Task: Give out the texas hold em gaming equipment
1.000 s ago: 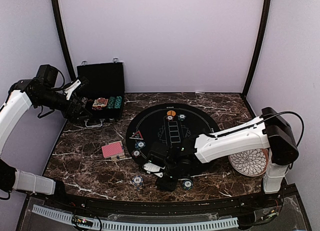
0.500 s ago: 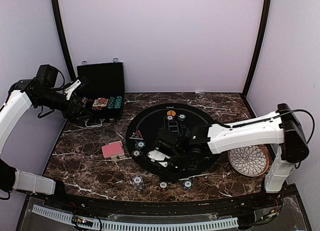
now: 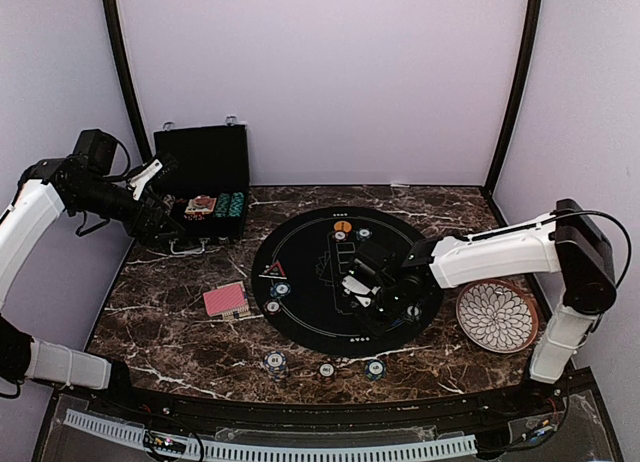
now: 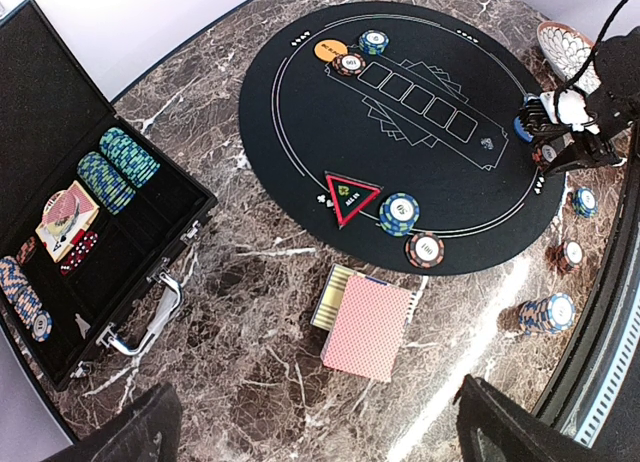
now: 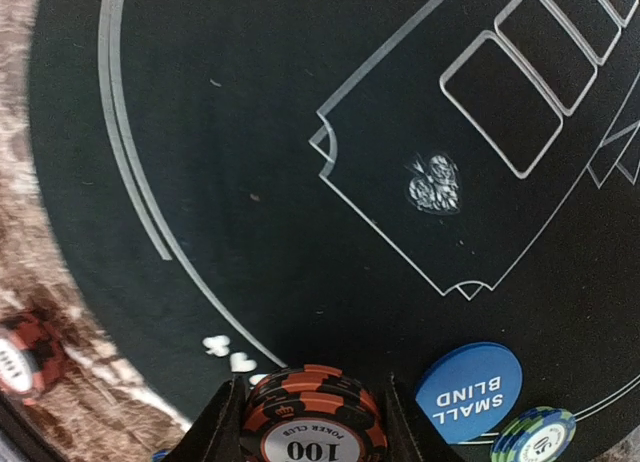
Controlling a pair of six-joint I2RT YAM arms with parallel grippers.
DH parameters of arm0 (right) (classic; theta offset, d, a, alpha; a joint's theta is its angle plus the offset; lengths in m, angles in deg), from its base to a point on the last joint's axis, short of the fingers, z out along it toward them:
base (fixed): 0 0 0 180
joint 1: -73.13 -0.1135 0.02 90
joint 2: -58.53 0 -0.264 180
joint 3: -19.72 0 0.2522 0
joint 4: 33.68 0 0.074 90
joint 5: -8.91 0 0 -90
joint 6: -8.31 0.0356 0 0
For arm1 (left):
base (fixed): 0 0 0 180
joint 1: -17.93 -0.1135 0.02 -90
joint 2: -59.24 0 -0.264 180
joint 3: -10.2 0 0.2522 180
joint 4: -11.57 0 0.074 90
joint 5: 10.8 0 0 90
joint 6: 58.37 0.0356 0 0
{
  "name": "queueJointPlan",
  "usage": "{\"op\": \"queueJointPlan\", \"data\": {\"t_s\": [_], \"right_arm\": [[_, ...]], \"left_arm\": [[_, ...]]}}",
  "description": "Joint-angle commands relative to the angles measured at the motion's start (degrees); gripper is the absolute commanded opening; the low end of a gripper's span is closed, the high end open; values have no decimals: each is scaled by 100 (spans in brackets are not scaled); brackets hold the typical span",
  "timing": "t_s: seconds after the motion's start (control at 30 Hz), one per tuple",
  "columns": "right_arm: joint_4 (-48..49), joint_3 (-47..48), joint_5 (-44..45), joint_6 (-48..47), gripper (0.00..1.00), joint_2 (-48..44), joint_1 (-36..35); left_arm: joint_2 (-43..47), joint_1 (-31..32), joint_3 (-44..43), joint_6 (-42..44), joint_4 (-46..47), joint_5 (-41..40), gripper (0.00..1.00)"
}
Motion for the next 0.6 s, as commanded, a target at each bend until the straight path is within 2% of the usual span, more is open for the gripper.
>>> {"op": "queueJointPlan", "data": {"t_s": [0.0,0.37,0.43,0.53,0.57], "right_arm": [[429,-167,60,223,9,153,51],[501,-505,152,282,9,116,132],[496,-511,123,283,16,131,132],[496,-475,113,282,37,147,132],[484,-454,118,280,40,135,132]], "left_arm": [[14,30,-93,96,-125,61,99],[-37,30,-90,78,-125,93,99],[-47,30,-96,78,-117,92,99],[-48,30,-105,65,-104,86,99],[-48,30,-111,63,-95,85,99]]}}
